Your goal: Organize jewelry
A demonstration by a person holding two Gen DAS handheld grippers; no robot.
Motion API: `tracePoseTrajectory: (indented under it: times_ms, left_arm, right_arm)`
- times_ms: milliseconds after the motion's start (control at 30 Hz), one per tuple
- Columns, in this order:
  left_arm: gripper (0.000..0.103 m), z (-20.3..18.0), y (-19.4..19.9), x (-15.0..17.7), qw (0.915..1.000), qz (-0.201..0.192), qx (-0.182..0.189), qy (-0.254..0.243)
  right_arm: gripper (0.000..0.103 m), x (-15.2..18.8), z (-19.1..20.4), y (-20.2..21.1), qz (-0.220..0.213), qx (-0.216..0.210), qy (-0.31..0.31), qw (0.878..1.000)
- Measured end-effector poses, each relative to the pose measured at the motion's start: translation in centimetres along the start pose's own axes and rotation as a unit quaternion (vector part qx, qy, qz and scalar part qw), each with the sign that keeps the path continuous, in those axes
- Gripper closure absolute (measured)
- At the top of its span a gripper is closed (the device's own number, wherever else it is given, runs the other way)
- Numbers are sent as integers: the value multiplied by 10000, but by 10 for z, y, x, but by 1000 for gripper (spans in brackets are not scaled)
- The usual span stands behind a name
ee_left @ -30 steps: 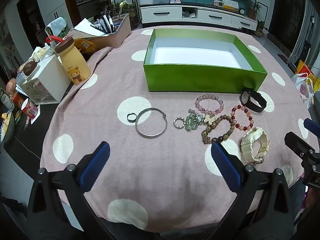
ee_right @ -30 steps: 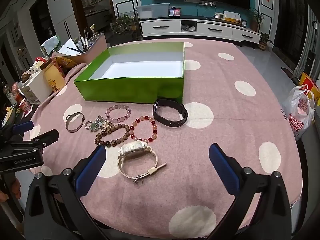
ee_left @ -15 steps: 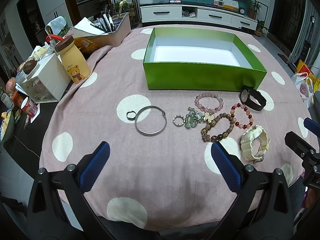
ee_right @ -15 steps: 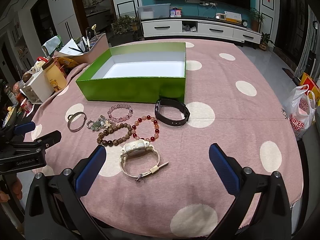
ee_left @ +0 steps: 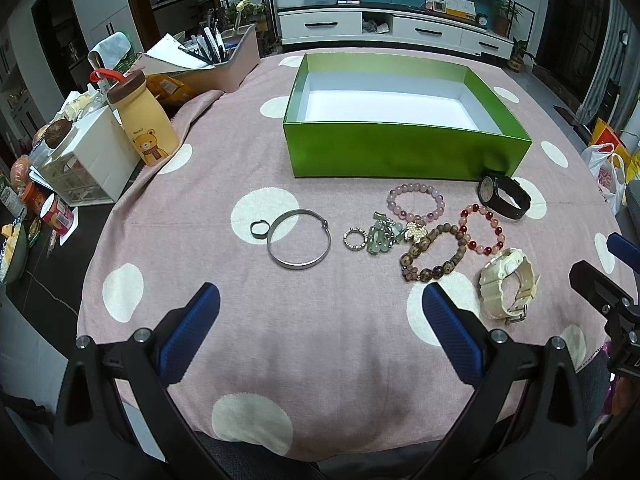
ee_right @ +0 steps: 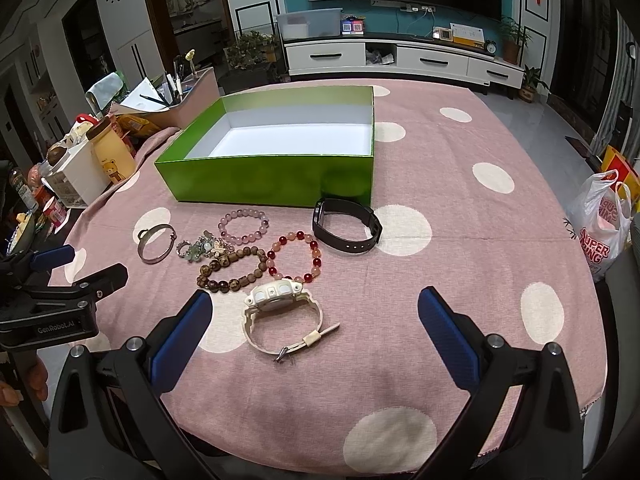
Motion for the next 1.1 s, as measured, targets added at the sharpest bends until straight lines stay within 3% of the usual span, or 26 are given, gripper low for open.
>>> tracePoseTrajectory:
  times_ms: [1100]
  left_arm:
    - [2, 1, 0, -1, 10000, 10, 7, 7]
  right_arm:
    - [1, -1, 0, 1, -9, -10, -12, 10000]
Point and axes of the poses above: each gripper's, at about its wrist camera, not at the fingertips, and y roughly against the way its jaws point, z to its left, x to its underside, the point moved 3 cm from there along -y, roughly the way its jaws point, and after that the axes turned 5 degrees about -z, right-handed, at the moved point
